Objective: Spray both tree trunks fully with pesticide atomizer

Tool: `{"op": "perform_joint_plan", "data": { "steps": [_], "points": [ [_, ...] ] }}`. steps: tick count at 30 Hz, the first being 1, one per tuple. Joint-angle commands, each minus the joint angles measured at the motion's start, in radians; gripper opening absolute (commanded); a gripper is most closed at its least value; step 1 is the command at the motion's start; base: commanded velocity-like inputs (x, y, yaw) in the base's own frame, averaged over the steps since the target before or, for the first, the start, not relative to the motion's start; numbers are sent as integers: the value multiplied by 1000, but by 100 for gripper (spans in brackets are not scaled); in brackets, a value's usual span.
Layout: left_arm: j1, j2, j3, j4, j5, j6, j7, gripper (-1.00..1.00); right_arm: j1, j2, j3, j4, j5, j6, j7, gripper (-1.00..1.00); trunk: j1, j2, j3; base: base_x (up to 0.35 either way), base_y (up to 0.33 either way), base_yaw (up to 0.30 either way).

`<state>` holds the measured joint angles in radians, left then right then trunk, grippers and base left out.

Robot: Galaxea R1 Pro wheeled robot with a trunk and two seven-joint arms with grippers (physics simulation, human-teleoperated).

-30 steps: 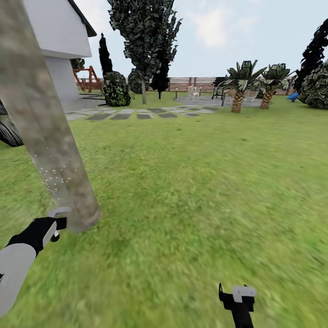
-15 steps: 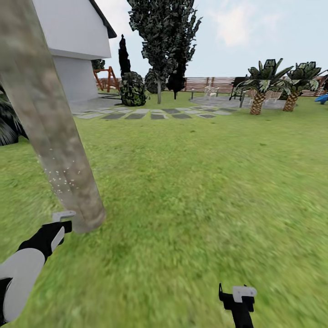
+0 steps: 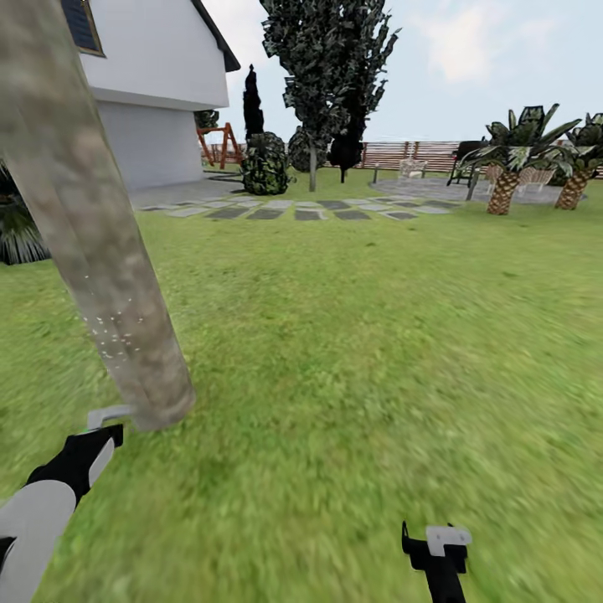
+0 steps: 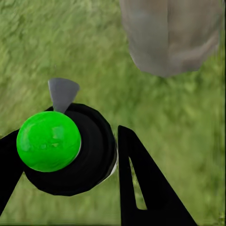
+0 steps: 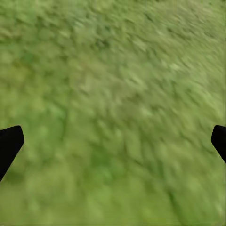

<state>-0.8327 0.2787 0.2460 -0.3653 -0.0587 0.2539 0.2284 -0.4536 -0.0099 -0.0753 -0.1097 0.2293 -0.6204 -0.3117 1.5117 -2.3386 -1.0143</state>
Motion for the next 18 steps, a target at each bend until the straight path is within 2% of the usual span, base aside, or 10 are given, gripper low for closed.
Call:
{"op": "perform_joint_plan", "data": {
  "steps": [1, 3, 12, 18],
  "points": [
    [-1, -18, 5, -5, -11, 5, 0, -100, 0, 0, -8, 1, 10, -2, -3, 100, 0, 0, -1, 184, -221, 116],
    [-1, -36, 6, -10, -11, 4, 0, -100, 0, 0, -8, 1, 10, -2, -3, 100, 0, 0, -1, 119, -251, 34],
    [-1, -37, 7, -7, -12, 4, 0, -100, 0, 0, -8, 1, 10, -2, -3, 100, 0, 0, -1, 13, -270, 13],
    [-1, -36, 7, -2, -12, 4, 0, -100, 0, 1, -8, 1, 10, -2, -3, 100, 0, 0, -1, 68, -269, 237]
  ]
}}
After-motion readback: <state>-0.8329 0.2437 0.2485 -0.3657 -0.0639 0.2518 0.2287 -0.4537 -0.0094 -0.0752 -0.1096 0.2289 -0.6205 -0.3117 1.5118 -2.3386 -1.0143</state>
